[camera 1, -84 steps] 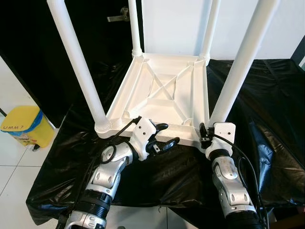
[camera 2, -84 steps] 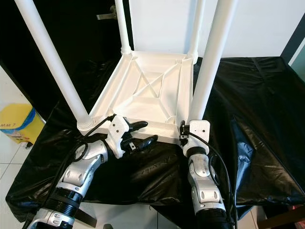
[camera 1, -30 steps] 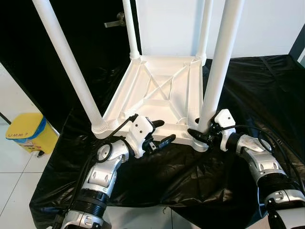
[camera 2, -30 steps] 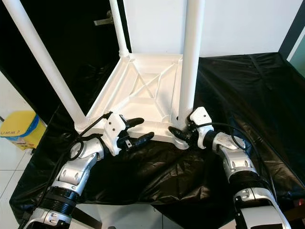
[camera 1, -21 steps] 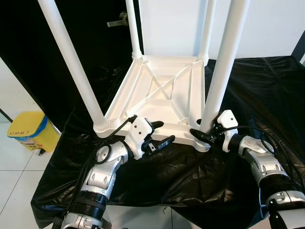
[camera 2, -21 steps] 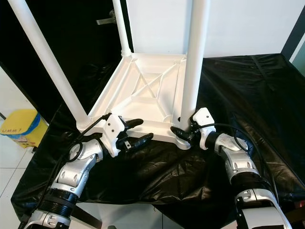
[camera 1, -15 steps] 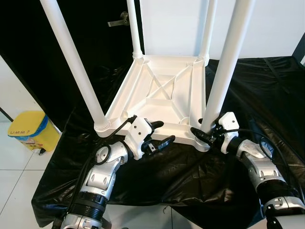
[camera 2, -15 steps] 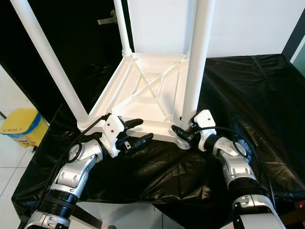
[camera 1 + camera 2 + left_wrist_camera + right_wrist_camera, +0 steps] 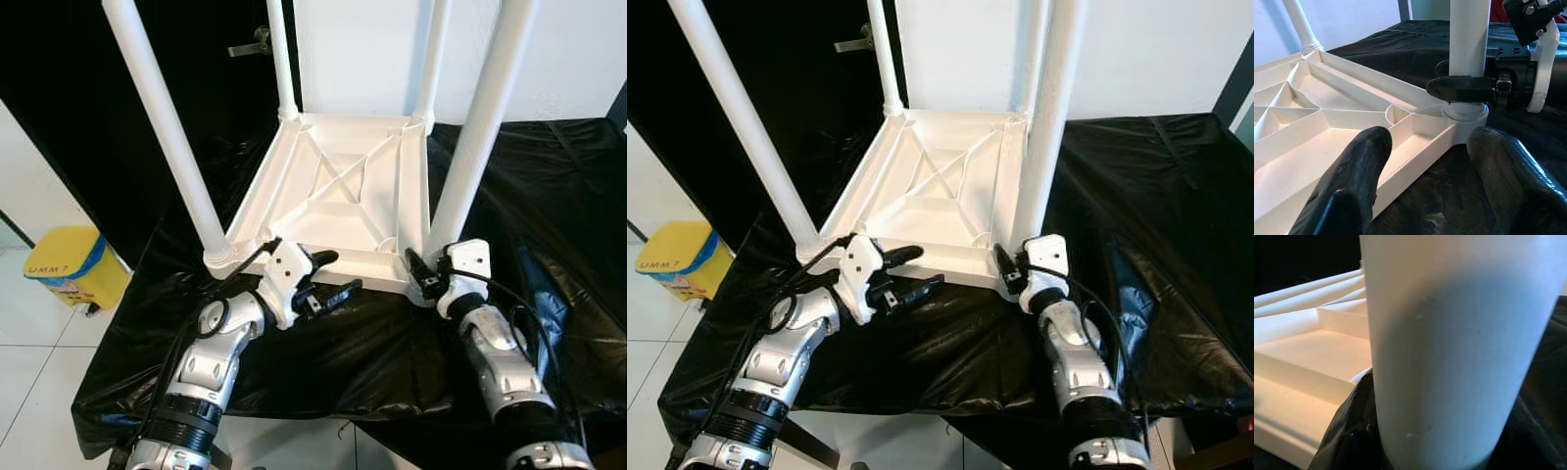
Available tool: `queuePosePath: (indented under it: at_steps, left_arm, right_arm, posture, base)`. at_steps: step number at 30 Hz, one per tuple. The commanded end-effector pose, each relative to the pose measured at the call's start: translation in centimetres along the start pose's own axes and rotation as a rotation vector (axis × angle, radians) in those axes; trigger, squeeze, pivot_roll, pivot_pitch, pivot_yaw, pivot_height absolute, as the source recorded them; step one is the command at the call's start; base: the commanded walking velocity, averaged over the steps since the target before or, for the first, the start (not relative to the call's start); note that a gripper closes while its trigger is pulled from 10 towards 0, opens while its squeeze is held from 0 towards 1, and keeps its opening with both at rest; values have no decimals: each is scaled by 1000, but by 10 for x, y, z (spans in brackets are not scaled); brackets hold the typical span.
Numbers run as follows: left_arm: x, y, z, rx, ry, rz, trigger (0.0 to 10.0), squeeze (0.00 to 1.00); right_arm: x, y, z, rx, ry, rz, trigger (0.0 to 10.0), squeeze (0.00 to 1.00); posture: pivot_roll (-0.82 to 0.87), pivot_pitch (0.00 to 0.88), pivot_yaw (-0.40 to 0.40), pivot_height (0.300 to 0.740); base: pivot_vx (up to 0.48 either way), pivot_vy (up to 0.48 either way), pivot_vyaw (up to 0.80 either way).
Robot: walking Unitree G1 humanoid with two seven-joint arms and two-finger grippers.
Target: Building children table
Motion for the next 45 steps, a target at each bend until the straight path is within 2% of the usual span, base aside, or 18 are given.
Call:
queuePosePath:
  at_steps: [1,2,4,5,7,9,18,19,20,21,23,25,33,34,38,41,44,45]
  left_arm:
    - [-2,-1,2,1,29,3,10000,0]
    - [-2,-1,2,1,29,3,10000,0]
    - [-2,0,2,7,35,3,10000,0]
    - [-2,0,2,7,35,3,10000,0]
    - [-2,0,1,13,41,4,10000,0]
    - [-1,1,0,16,41,5,10000,0]
    - [3,2,-7,36,39,19,10000,0]
    - [3,1,-7,36,37,20,10000,0]
    - [3,1,-7,36,37,20,10000,0]
    - [4,1,-7,36,36,20,10000,0]
    - [4,1,-8,36,34,21,10000,0]
    - [4,1,-8,38,32,22,10000,0]
    - [4,2,-9,42,32,21,10000,0]
    - [3,2,-9,46,35,22,10000,0]
    - [3,3,-9,54,39,24,10000,0]
    - [3,3,-9,54,39,24,10000,0]
    - [3,4,-10,59,32,23,10000,0]
    - [2,5,-10,61,29,21,10000,0]
  right_arm:
    - [13,-25,13,-160,-239,-17,10000,0]
    - [13,-25,13,-160,-239,-17,10000,0]
    - [4,-22,16,-189,-360,-45,10000,0]
    - [4,-22,16,-189,-360,-45,10000,0]
    - [-12,-14,11,-156,-313,-67,10000,0]
    - [-16,-9,9,-131,-285,-60,10000,0]
    - [-20,0,10,-95,-252,1,10000,0]
    - [-20,1,10,-86,-247,7,10000,357]
    - [-20,1,10,-86,-247,7,10000,357]
    - [-20,2,11,-83,-252,14,10000,1000]
    - [-20,4,11,-68,-245,15,10000,1000]
    - [-19,13,16,0,-217,31,10000,1000]
    - [-14,15,27,78,-136,72,10000,1000]
    - [-14,14,30,86,-119,75,10000,0]
    - [-15,11,40,106,-68,55,10000,0]
    - [-15,11,40,106,-68,55,10000,0]
    - [-8,9,45,118,-11,57,10000,0]
    - [-2,7,46,124,42,62,10000,0]
  posture:
    - [-105,0,41,740]
    - [-105,0,41,740]
    - [-98,0,34,740]
    - [-98,0,34,740]
    - [-100,0,33,740]
    - [-101,0,28,740]
    - [-115,0,18,740]
    - [-119,0,19,740]
    - [-119,0,19,740]
    - [-120,0,18,740]
    - [-122,0,18,740]
    - [-128,0,21,740]
    - [-132,0,8,740]
    - [-133,0,7,740]
    - [-136,0,8,740]
    - [-136,0,8,740]
    - [-141,0,15,740]
    - [-143,0,16,740]
  base:
    - [0,0,0]
    - [0,0,0]
    - [0,0,0]
    - [0,0,0]
    - [0,0,0]
    - [0,0,0]
    - [0,0,0]
    - [0,0,0]
    - [0,0,0]
    - [0,0,0]
    - [0,0,0]
    - [0,0,0]
    - [0,0,0]
    - [0,0,0]
    - [0,0,0]
    - [0,0,0]
    - [0,0,0]
    - [0,0,0]
Point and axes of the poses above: a point about 5 cm out from each wrist's last joint towards the gripper, its own z axis pointing back from the gripper into the wrist, its own y axis along the axis of the wrist's last joint, x = y × z, the point moved 1 cm from there along -z, pointing out of the wrist towards the gripper, and after that the axes turned 14 degrees about z, right-handed, at the moved point
